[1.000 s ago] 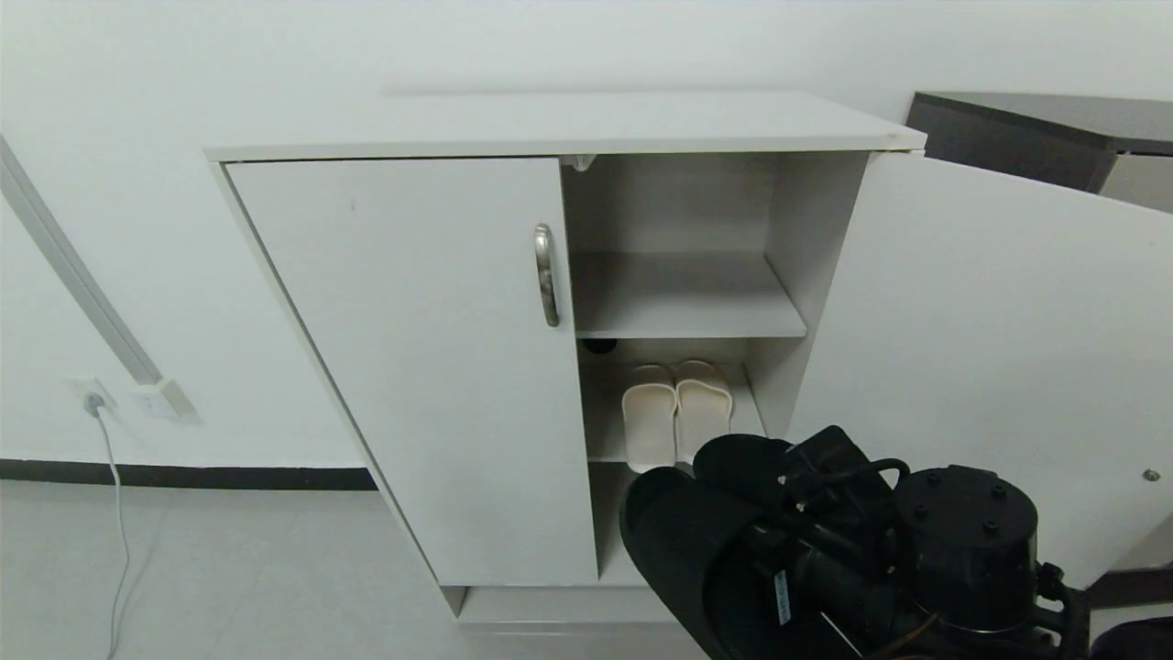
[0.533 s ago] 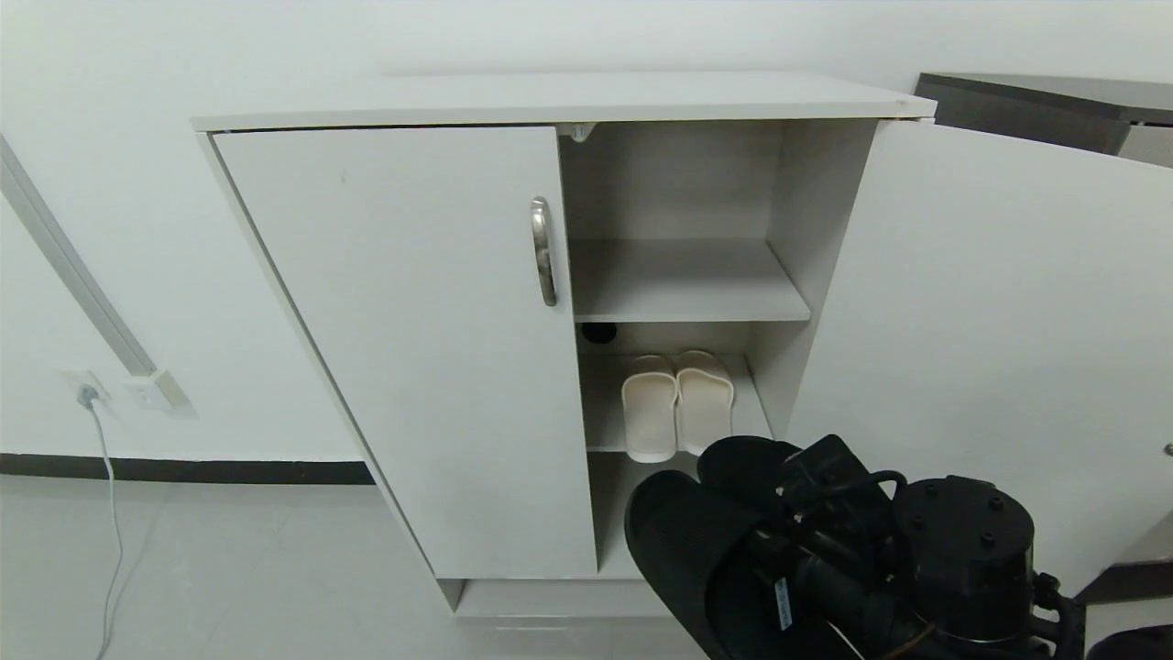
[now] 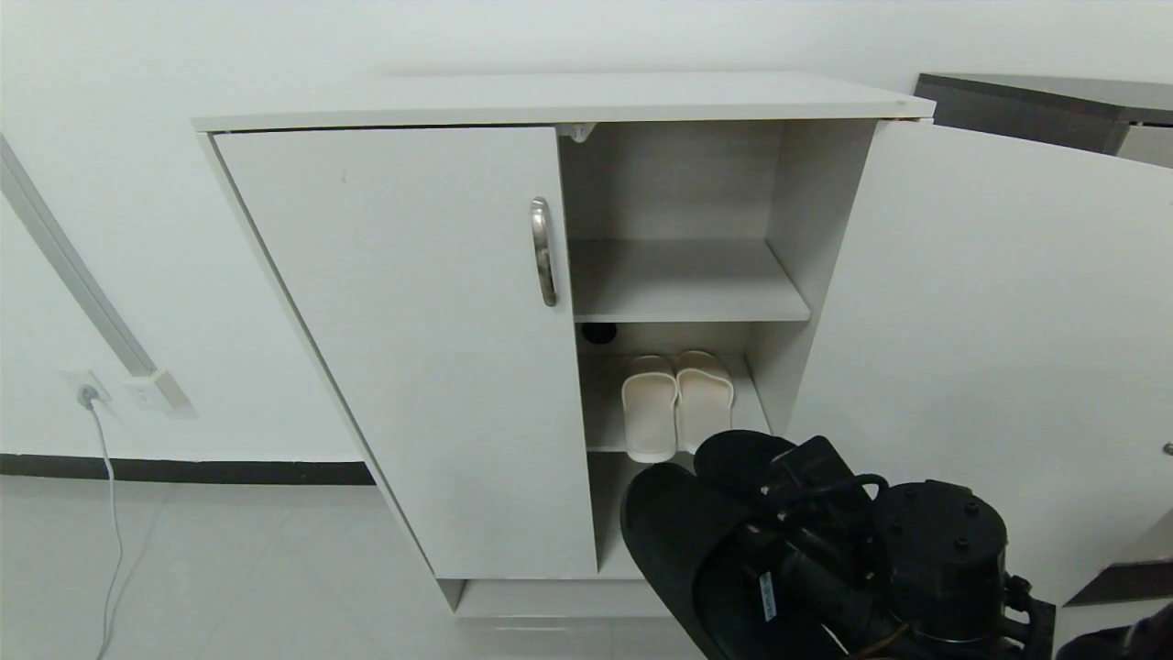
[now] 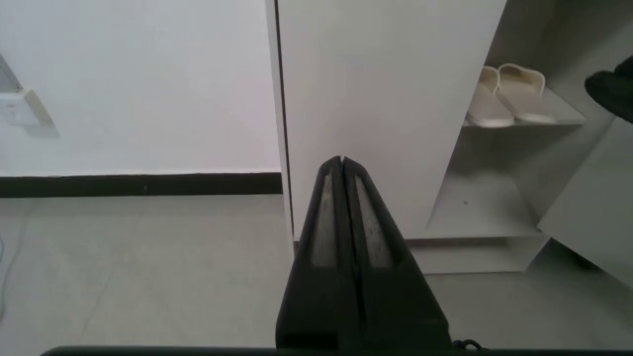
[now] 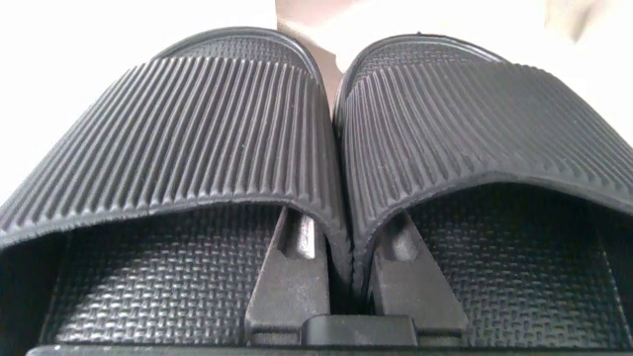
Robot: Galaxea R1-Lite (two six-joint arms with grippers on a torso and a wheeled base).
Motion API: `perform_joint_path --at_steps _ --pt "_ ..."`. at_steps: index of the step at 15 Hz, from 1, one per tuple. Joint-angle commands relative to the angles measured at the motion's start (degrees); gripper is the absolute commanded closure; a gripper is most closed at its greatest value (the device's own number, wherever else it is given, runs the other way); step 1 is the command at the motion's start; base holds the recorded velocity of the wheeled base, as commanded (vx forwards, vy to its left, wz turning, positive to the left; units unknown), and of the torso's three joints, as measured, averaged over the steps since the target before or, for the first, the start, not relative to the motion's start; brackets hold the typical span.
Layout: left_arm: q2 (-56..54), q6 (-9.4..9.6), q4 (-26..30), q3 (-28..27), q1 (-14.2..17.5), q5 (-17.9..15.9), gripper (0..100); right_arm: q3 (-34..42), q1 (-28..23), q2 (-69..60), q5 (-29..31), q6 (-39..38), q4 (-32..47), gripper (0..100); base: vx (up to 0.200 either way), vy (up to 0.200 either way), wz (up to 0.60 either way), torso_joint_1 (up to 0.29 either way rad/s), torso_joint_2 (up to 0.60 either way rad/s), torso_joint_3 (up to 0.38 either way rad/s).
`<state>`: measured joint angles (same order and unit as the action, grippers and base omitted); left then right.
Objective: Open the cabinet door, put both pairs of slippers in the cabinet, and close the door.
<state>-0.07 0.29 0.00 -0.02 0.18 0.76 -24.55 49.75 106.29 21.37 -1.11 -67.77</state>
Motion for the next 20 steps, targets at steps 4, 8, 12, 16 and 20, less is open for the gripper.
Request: perform_joint_path --at_steps 4,8,12,16,20 --pt "0.07 -0.03 0.0 0.02 -0.01 0.04 100 -18.25 3.16 11.04 13.26 -2.14 3.7 100 0.0 0.0 0.0 0.0 0.0 0.0" --pt "0.07 -0.03 0.0 0.02 -0.01 0.04 100 -33.28 3.34 9.02 23.45 -9.7 26.9 100 0.0 0.0 0.0 0.0 0.0 0.0" --pt "0.07 0.15 0.0 0.02 -0.01 -0.14 100 -45.06 2.72 4.19 24.68 -10.49 41.84 100 0.0 0.0 0.0 0.0 0.0 0.0" --pt "0.07 0.15 0.0 0.02 -0.01 -0.14 100 -53.06 1.31 4.01 25.12 -10.49 49.75 100 0.0 0.0 0.0 0.0 0.0 0.0" --pt "0.07 0.15 0.0 0.02 -0.01 -0.14 100 -53.23 1.05 4.36 25.21 -10.49 49.75 100 0.0 0.0 0.0 0.0 0.0 0.0"
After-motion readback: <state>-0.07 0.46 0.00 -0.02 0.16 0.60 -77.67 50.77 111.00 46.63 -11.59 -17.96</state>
